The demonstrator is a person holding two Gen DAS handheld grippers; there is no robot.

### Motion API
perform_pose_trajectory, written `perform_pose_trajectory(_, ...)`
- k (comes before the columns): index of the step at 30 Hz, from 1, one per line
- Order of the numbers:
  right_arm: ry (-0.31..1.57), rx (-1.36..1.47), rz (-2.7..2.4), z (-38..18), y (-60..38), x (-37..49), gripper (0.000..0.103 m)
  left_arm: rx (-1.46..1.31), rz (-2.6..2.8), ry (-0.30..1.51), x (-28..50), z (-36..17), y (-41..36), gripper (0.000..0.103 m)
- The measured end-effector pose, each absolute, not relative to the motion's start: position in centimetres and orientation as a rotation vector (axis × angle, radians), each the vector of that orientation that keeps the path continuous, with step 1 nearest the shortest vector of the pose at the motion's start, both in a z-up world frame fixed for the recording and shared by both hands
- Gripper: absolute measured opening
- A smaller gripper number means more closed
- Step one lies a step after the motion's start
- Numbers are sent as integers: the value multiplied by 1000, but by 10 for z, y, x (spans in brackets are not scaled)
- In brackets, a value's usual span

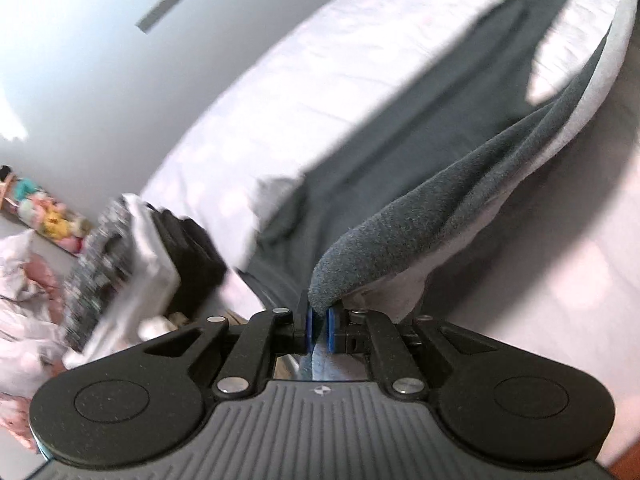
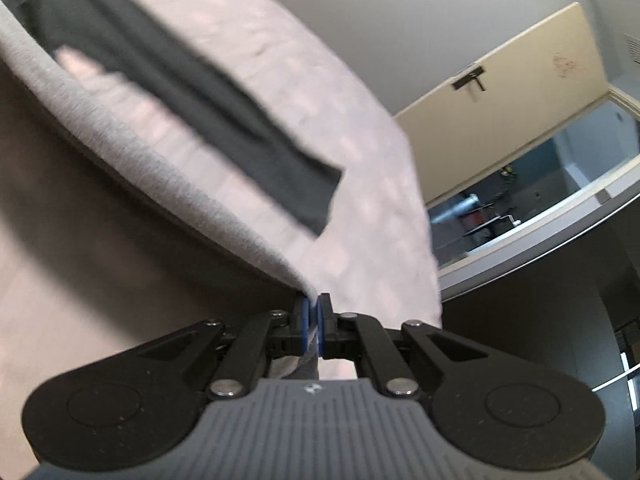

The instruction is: Fold clothes

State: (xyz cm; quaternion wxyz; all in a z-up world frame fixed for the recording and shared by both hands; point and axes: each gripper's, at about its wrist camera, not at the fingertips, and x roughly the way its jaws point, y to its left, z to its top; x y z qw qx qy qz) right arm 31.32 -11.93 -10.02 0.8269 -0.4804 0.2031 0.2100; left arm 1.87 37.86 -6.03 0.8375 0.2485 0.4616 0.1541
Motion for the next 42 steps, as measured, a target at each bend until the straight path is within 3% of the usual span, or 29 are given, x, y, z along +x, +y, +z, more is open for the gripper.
perform_pose_trajectory(11, 442, -1061, 424, -83, -26, 432, 4, 426, 376, 1064, 129, -89, 457, 8)
perform_pose_trajectory(23, 552, -1053, 408, -153, 68, 553, 4, 257, 440, 1106, 217, -125, 534, 9)
perform_pose_trajectory(28, 619, -960, 375, -176, 83, 575, 7, 129, 484, 1056, 221, -137, 557, 34)
perform_pose_trajectory(30, 618, -916, 358, -175, 84, 574, 17, 77, 501, 1035, 222, -142, 566, 40)
perform_pose_trajectory(31, 603, -890, 354, -172, 83, 570, 18, 52, 509, 1025, 223, -144, 571, 50)
perform_pose_trajectory(33, 574, -838, 345, -164, 82, 562, 30, 20, 517, 988, 214, -140, 575, 58)
perform_pose_trajectory(39, 543, -708, 386, -143, 83, 530, 35, -9, 516, 915, 177, -114, 563, 70)
perform_pose_trajectory(42, 553, -656, 444, -137, 86, 509, 32, -16, 476, 910, 162, -108, 551, 68)
